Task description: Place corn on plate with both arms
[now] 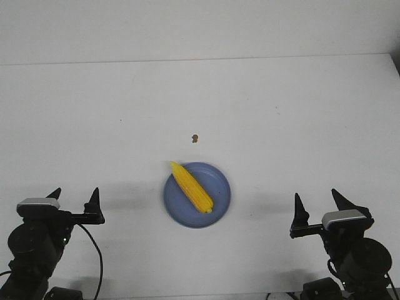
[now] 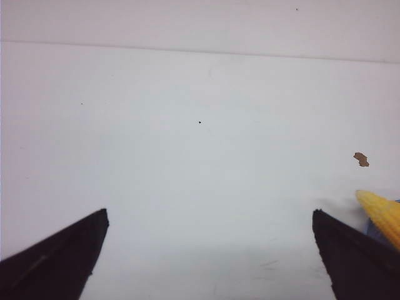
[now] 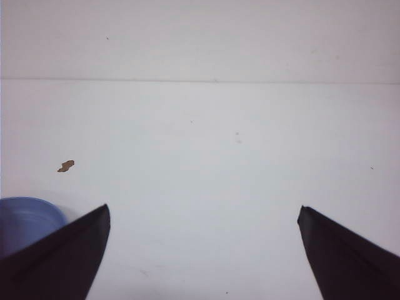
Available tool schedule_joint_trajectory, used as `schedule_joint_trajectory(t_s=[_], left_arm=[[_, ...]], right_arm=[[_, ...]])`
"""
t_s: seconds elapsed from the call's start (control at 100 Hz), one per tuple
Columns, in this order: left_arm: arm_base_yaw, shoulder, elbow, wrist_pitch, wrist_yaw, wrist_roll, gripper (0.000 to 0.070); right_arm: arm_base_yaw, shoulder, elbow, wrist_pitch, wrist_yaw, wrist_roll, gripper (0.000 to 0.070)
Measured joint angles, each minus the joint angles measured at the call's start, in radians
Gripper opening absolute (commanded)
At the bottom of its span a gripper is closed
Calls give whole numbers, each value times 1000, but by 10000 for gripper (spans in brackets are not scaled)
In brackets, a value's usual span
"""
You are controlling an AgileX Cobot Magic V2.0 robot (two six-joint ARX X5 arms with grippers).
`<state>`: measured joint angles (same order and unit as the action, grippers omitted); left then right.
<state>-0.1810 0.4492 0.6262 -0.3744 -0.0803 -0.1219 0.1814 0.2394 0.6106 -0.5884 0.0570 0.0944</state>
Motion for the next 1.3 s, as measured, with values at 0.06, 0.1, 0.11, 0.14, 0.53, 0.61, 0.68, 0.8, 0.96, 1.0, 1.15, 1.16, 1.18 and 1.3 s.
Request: schedule_joint_trajectory(t_s=[0.06, 0.1, 0.11, 0.14, 0.53, 0.61, 0.68, 0.8, 0.96, 1.0, 1.15, 1.16, 1.18, 1.3], left_arm=[[0, 0, 0, 1, 0, 0, 595], [0, 0, 0, 0, 0, 0, 501], [0, 0, 0, 0, 0, 0, 476], [0, 0, 0, 1, 0, 0, 399], [0, 0, 0, 0, 0, 0, 6], [0, 0, 0, 0, 0, 0, 6], [0, 0, 0, 0, 0, 0, 7], [0, 0, 0, 0, 0, 0, 7], [0, 0, 0, 1, 0, 0, 7], [0, 0, 0, 1, 0, 0, 7], [0, 0, 0, 1, 0, 0, 7], [0, 0, 0, 1, 0, 0, 7], [0, 0, 0, 1, 0, 0, 7], [0, 0, 0, 0, 0, 0, 7]], right_arm=[[0, 0, 0, 0, 0, 0, 505], [0, 0, 0, 0, 0, 0, 408], [0, 0, 0, 0, 0, 0, 395], [0, 0, 0, 0, 0, 0, 302], [0, 0, 0, 0, 23, 0, 10], [0, 0, 0, 0, 23, 0, 10], [0, 0, 0, 0, 23, 0, 10], [0, 0, 0, 0, 23, 0, 10], [0, 0, 0, 0, 23, 0, 10], [0, 0, 0, 0, 23, 0, 10], [0, 0, 0, 0, 23, 0, 10], [0, 0, 0, 0, 23, 0, 10], [0, 0, 0, 0, 23, 0, 10], [0, 0, 0, 0, 23, 0, 10]])
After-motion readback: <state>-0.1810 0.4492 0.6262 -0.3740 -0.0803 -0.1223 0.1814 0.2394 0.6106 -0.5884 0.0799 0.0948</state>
